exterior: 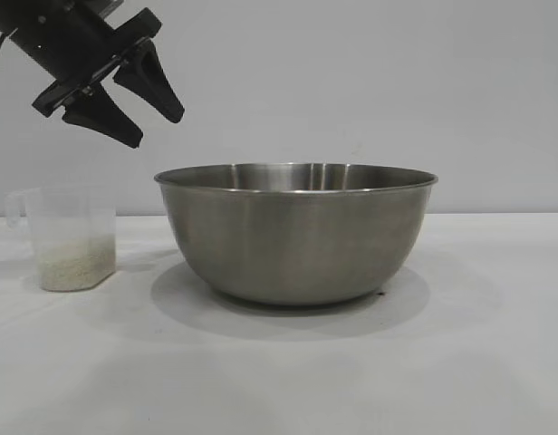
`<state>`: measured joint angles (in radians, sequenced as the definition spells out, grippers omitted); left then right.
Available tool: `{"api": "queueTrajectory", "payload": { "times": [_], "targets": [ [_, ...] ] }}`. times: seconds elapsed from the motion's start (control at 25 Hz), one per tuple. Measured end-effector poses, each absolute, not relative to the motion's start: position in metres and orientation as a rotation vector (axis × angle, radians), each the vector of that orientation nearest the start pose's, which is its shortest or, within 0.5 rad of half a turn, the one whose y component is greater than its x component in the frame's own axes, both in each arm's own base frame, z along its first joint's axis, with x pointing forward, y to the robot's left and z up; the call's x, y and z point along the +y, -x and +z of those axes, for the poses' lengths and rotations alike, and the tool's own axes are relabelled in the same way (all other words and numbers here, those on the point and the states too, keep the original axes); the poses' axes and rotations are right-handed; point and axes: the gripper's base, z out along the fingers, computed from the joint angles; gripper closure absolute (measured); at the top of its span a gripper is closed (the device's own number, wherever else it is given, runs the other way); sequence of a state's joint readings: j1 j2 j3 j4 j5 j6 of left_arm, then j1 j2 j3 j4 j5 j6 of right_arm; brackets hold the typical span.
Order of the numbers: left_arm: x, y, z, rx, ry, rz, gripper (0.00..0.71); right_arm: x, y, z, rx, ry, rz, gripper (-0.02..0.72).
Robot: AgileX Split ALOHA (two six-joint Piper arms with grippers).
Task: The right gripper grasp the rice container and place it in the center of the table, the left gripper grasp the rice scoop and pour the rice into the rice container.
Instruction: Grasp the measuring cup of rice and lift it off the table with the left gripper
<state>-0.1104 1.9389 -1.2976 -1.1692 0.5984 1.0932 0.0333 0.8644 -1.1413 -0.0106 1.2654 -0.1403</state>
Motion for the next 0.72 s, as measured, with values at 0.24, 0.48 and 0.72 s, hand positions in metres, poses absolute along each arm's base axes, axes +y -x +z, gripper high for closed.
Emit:
{"api": "queueTrajectory", "payload": {
  "times": [0.24, 0.48, 0.72],
  "targets": [
    [-0.093, -0.408, 0.203, 2.312, -0.383, -0.702, 0.266, 0.001, -0.045, 0.372, 2.325, 0.201, -0.067, 0.183],
    [-0.093, -0.408, 0.203, 2.312, -0.383, -0.702, 0.266, 0.000, 0.010, 0.329, 2.205, 0.054, 0.014, 0.183],
    [-0.093, -0.408, 0.203, 2.312, -0.383, -0.702, 0.266, -0.003, 0.036, 0.299, 2.106, -0.003, 0.021, 0.183]
  ]
}}
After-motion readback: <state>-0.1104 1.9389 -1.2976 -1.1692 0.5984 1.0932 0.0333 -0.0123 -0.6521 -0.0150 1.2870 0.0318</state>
